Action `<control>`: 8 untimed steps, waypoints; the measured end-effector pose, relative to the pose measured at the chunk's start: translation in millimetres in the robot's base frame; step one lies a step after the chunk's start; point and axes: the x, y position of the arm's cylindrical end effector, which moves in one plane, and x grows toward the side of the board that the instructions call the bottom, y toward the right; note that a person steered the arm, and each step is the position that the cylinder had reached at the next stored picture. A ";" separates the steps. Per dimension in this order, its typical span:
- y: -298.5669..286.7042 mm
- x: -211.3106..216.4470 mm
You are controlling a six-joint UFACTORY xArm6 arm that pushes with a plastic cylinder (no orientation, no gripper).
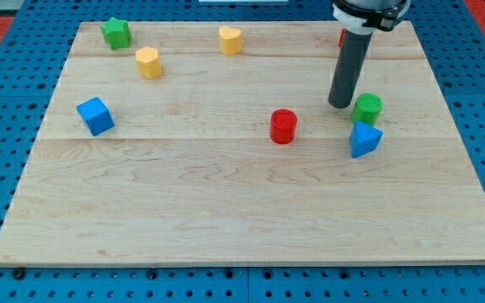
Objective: Slide the red circle towards the bottom right
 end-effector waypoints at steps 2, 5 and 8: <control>-12.7 0.0; -62.2 4.0; -69.9 82.1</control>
